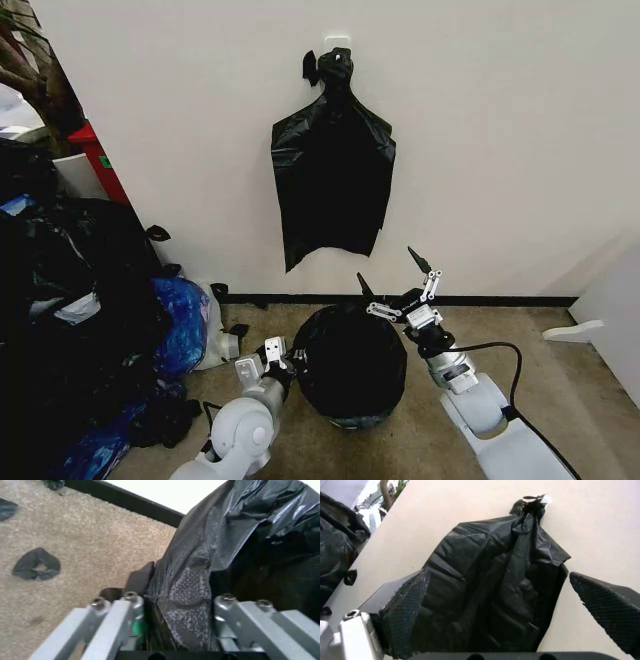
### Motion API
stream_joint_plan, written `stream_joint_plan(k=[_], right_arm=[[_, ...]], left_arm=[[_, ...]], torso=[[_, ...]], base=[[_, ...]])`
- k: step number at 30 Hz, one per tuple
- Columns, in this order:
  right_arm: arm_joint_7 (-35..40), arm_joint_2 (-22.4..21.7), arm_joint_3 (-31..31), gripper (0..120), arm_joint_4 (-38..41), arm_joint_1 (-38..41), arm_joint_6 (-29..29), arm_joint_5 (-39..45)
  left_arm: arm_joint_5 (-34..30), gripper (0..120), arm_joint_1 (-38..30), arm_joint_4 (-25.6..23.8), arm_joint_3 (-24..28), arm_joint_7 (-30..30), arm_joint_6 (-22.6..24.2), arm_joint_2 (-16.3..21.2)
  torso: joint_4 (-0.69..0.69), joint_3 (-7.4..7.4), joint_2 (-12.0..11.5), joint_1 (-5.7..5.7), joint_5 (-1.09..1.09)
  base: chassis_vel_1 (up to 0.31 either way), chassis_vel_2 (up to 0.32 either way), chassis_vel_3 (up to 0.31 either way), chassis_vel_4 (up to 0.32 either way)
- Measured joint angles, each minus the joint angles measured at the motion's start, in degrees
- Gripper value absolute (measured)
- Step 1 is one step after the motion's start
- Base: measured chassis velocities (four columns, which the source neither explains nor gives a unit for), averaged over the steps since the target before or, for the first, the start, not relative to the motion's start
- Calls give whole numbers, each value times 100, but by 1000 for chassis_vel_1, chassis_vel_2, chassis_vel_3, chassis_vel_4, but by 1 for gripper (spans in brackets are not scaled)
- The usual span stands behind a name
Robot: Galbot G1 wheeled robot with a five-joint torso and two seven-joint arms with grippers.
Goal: Place the garbage bag over the trash bin.
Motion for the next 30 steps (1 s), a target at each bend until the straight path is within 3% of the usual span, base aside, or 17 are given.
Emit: stream_joint_plan(k=[2, 3, 9, 11, 17, 26, 30], right_arm=[[0, 0, 0, 100, 0, 0, 0, 0], [-11, 16, 1, 100, 0, -9, 8, 0], [-13, 17, 37, 100, -3, -34, 13, 18], [-14, 18, 36, 100, -2, -38, 13, 19], [-35, 49, 32, 100, -2, -110, 46, 19], [-32, 47, 48, 100, 7, -187, 67, 23], [-61, 120, -28, 100, 4, -259, 118, -8]], left_arm=[[0, 34, 0, 0, 0, 0, 0, 0], [96, 43, 84, -61, -17, -2, -89, 43], [362, 67, 300, -526, -65, 275, -623, 173], [373, 70, 303, -552, -74, 306, -669, 178], [389, 94, 286, -710, -250, 474, -921, 194], [331, 100, 444, -974, -397, 291, -754, 281], [273, 100, 460, -608, -341, 293, -869, 227]], torso=[[0, 0, 0, 0, 0], [0, 0, 0, 0, -1], [-1, 2, 0, 1, -1], [-1, 2, 0, 1, -2], [-1, 2, 0, 1, -2], [-1, 1, 0, 1, -2], [0, 1, 0, 1, -2]], base=[[0, 0, 0, 0], [0, 0, 0, 0], [0, 0, 0, 0], [0, 0, 0, 0], [0, 0, 0, 0], [0, 0, 0, 0], [0, 0, 0, 0]])
